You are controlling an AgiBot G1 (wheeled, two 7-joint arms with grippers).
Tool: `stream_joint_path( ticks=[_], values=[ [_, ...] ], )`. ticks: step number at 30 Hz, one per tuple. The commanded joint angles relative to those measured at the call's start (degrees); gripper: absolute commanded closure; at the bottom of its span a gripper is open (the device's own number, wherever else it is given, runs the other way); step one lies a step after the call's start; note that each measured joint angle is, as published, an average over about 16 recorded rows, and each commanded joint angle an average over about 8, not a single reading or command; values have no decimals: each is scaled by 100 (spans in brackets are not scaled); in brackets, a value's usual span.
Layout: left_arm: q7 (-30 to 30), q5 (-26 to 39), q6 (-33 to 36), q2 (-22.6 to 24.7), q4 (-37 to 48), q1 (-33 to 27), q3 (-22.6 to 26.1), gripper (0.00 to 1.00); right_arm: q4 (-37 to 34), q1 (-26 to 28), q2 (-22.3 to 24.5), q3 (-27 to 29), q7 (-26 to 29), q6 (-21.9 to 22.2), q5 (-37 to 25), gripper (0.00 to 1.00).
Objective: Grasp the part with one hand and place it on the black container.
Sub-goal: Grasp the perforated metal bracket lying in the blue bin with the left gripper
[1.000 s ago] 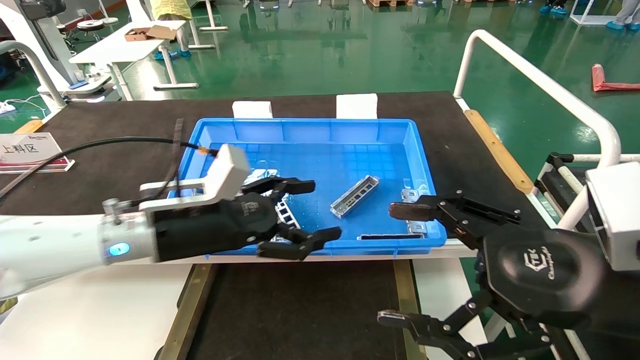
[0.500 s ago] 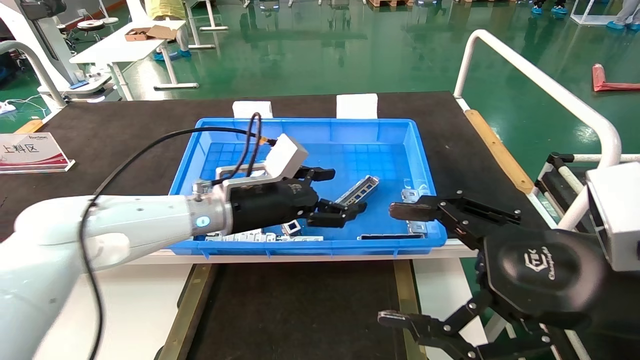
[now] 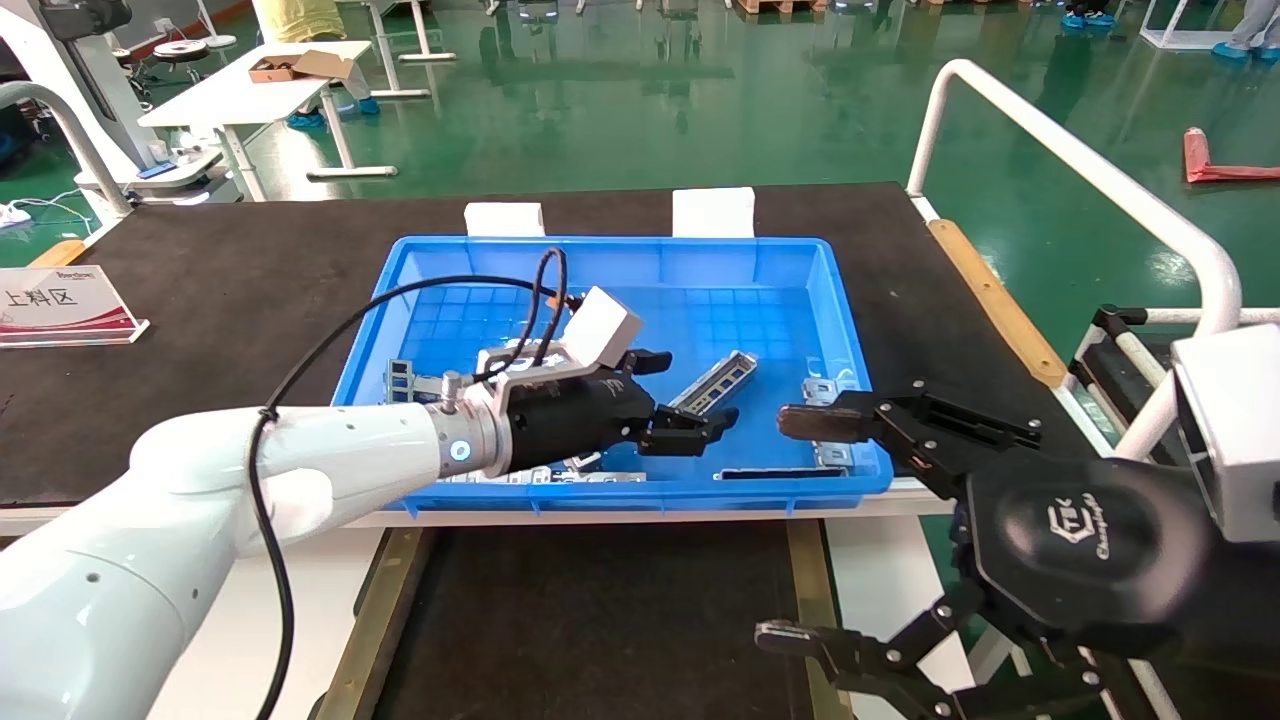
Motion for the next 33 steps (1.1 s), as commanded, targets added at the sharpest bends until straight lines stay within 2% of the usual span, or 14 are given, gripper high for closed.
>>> stream_joint_path(
  ticks=[1, 9, 12, 14, 18, 20, 22, 33],
  values=[
    [-29, -66, -102, 16, -25, 24, 88, 0, 0, 0, 0, 0, 0, 0, 0, 0],
    [-237, -282, -633, 26, -248, 114, 666, 0, 0, 0, 0, 0, 0, 0, 0, 0],
    [-328, -403, -818, 28, -331, 136, 878, 8, 0, 0, 0, 0, 0, 0, 0, 2],
    [-382, -487, -932, 27, -382, 145, 1020, 23, 0, 0, 0, 0, 0, 0, 0, 18],
    [-460, -657, -1122, 22, -448, 149, 1278, 71, 0, 0, 0, 0, 0, 0, 0, 68],
    [-484, -744, -1201, 20, -471, 148, 1398, 89, 0, 0, 0, 0, 0, 0, 0, 91],
    [-500, -830, -1272, 19, -488, 147, 1509, 99, 0, 0, 0, 0, 0, 0, 0, 100],
    [-521, -1312, -1609, 12, -536, 168, 2019, 100, 0, 0, 0, -1, 0, 0, 0, 100]
  ],
)
